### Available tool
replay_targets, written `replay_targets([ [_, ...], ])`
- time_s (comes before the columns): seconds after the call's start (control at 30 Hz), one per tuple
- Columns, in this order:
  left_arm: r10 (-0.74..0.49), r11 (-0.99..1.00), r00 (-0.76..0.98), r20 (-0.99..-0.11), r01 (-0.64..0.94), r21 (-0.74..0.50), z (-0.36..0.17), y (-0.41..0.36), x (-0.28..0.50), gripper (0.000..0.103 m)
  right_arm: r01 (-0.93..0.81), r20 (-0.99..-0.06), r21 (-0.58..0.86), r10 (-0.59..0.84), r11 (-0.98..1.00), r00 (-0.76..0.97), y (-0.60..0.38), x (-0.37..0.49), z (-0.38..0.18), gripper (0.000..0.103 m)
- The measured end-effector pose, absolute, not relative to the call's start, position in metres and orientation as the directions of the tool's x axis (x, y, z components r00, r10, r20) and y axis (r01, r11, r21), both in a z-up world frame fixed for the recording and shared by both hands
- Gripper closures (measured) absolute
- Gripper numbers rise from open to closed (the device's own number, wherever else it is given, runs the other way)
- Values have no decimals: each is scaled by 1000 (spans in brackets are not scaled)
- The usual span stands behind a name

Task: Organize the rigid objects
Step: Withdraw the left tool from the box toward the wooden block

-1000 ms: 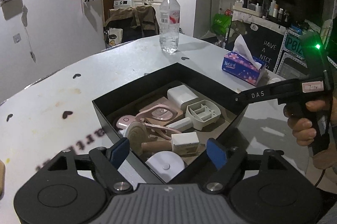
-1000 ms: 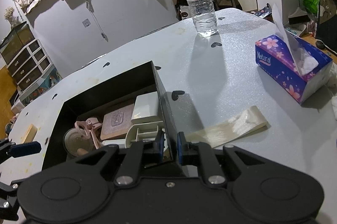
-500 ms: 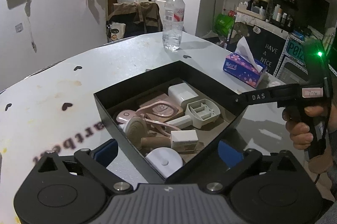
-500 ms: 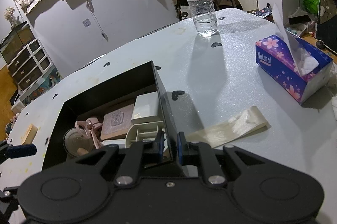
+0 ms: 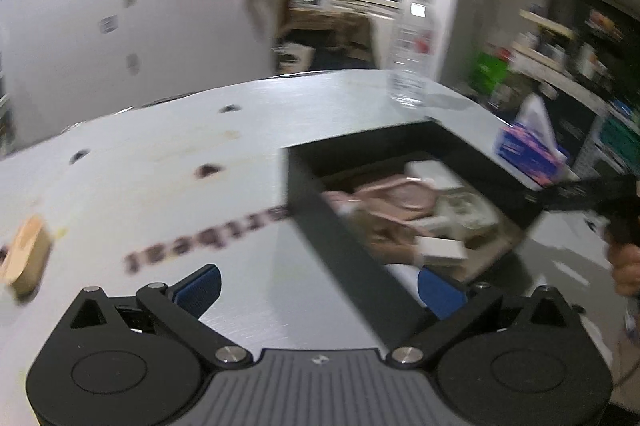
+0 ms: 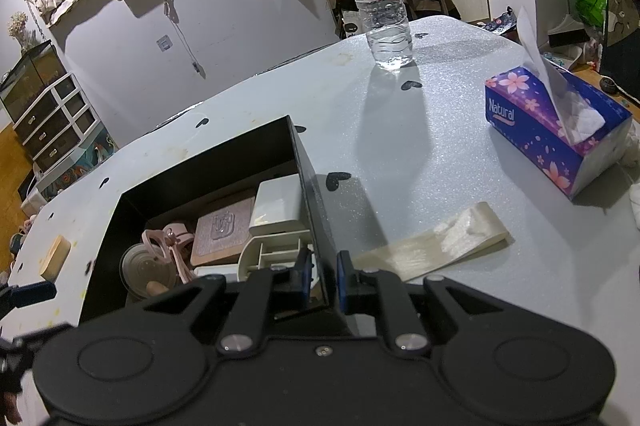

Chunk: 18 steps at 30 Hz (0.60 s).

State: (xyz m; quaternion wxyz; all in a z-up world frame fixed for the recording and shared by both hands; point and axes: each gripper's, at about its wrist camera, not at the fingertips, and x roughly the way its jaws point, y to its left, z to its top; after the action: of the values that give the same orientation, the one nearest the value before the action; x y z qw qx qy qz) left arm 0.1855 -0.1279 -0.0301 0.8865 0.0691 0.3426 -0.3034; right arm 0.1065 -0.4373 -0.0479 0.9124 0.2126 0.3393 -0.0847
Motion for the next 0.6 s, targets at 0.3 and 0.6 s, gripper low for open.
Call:
replay_targets([
  [0.3,-327,929,706,-628,364,-74,-40,-61,212,0,295,-658,322,-11,900,753,-437,107,-48,90],
  [0.6,-150,982,798,-584,187,2,-43,-2,258,7,299,-669,304,-21,905,743,-436,110,-47,90],
])
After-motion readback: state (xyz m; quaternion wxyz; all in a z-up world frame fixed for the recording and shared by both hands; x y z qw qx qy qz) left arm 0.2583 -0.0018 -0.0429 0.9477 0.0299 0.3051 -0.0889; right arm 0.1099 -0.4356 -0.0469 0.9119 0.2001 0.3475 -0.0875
